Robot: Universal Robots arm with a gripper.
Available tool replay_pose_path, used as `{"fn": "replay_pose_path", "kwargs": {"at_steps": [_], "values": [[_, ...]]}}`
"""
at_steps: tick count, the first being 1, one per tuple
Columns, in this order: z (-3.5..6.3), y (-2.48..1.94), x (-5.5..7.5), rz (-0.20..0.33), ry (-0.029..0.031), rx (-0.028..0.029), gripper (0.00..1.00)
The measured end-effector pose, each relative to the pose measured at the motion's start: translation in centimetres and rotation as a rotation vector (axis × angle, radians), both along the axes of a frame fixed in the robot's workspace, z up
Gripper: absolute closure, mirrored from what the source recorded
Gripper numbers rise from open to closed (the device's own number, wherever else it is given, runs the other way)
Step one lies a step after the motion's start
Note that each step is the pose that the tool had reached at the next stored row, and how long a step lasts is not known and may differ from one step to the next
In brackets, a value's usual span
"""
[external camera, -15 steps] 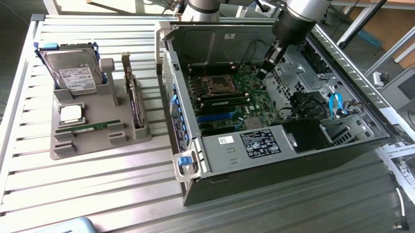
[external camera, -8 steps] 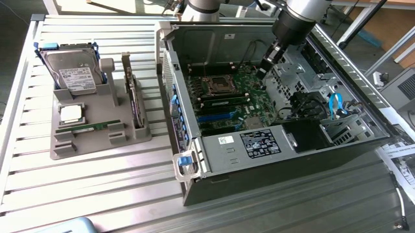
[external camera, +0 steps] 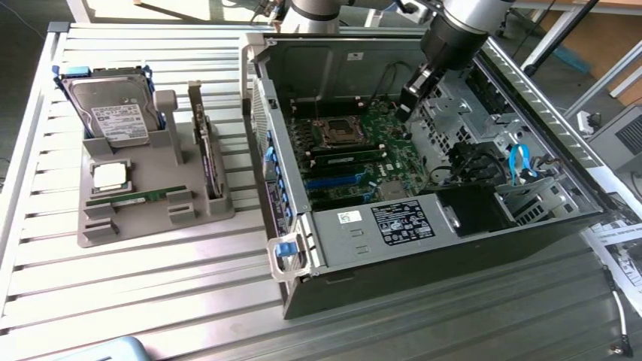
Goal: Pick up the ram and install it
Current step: 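Press down the ram until it locks into place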
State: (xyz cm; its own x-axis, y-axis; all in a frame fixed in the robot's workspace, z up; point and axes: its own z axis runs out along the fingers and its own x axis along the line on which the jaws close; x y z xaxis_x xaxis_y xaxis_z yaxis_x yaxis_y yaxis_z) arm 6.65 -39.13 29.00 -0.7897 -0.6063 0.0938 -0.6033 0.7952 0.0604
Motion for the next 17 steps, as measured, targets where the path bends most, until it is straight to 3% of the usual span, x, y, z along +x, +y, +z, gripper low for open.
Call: {"fn": "replay_pose_path", "kwargs": {"at_steps": [17], "values": [[-0.01,0.0,0.0,-0.199,0.0,0.0001,0.89]]}}
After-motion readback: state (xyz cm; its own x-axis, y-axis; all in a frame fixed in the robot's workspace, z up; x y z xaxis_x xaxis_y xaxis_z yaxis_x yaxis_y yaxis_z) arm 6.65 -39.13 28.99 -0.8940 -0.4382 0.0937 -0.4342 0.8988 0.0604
